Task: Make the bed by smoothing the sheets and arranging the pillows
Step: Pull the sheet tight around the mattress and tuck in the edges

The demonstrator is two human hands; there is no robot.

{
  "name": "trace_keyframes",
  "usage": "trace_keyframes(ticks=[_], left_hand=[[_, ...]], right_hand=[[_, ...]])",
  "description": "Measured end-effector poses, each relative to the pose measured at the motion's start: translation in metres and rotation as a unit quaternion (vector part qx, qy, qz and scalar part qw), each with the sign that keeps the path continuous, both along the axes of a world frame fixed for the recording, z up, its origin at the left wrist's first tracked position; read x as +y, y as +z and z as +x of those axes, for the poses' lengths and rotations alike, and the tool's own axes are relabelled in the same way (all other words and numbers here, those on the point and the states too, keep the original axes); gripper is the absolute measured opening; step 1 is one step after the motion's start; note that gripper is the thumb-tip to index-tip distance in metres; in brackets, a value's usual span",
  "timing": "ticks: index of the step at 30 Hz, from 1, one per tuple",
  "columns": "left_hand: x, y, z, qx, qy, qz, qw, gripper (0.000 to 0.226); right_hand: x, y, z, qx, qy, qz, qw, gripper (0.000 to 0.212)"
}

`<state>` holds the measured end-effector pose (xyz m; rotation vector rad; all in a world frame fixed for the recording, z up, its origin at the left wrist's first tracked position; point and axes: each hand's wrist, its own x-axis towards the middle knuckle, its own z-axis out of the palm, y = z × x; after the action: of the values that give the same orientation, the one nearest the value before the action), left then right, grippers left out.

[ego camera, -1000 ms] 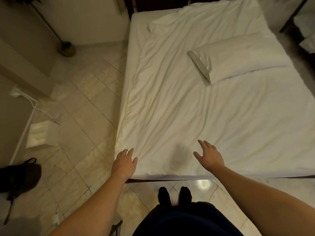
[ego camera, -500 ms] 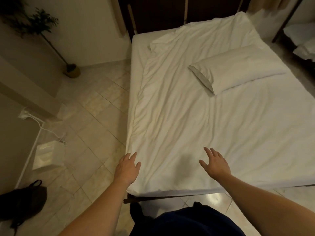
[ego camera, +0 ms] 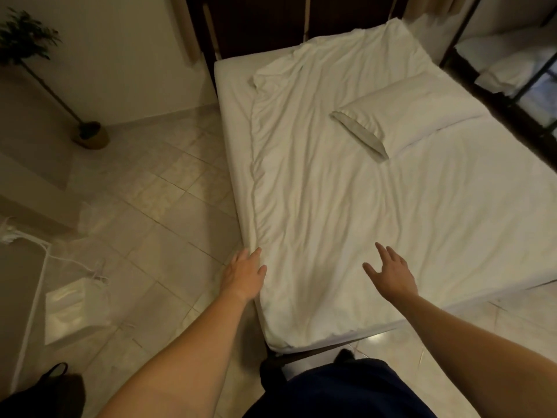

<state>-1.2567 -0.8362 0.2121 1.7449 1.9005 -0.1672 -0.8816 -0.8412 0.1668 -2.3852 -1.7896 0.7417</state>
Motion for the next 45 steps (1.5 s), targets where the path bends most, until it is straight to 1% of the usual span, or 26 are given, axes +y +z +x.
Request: trace_keyframes(ticks=[5,8,15,20,27,31,34,39,45], left_hand=[[0.012,0.002,-0.009,0.005,-0.01,0.016,1.0,0.059],[0.015,0.004,-0.012,0.005,-0.001,0.013,1.0,0.058],[0.04,0.004,-0.023,0.012,-0.022,0.006,1.0,0.06],[0.08,-0.006,-0.042,-0.009,-0.075,0.011,0.997,0.06],[0.155,-0.003,-0.109,-0.025,-0.174,0.008,0.984,0.06],[0.196,0.006,-0.165,-0.027,-0.196,0.021,0.98,0.059],[0.217,0.013,-0.202,-0.009,-0.21,0.035,0.977,0.058],[0.233,0.031,-0.244,-0.007,-0.206,0.059,0.977,0.058],[0.247,0.043,-0.282,-0.023,-0.182,0.082,0.98,0.059]], right_hand=[[-0.006,0.001,-0.021,0.003,-0.006,-0.003,1.0,0.074],[-0.006,-0.001,-0.025,0.011,-0.009,-0.013,1.0,0.073],[-0.009,-0.002,-0.037,0.003,-0.015,-0.017,1.0,0.073],[-0.006,-0.003,-0.061,-0.012,-0.056,-0.024,0.998,0.074],[0.011,0.015,-0.14,-0.011,-0.171,0.011,0.985,0.075],[0.018,0.023,-0.197,-0.014,-0.211,0.024,0.977,0.075],[0.03,0.03,-0.232,-0.013,-0.23,0.021,0.973,0.075],[0.061,0.046,-0.277,-0.023,-0.206,0.041,0.977,0.075],[0.105,0.057,-0.309,-0.022,-0.178,0.051,0.982,0.075]])
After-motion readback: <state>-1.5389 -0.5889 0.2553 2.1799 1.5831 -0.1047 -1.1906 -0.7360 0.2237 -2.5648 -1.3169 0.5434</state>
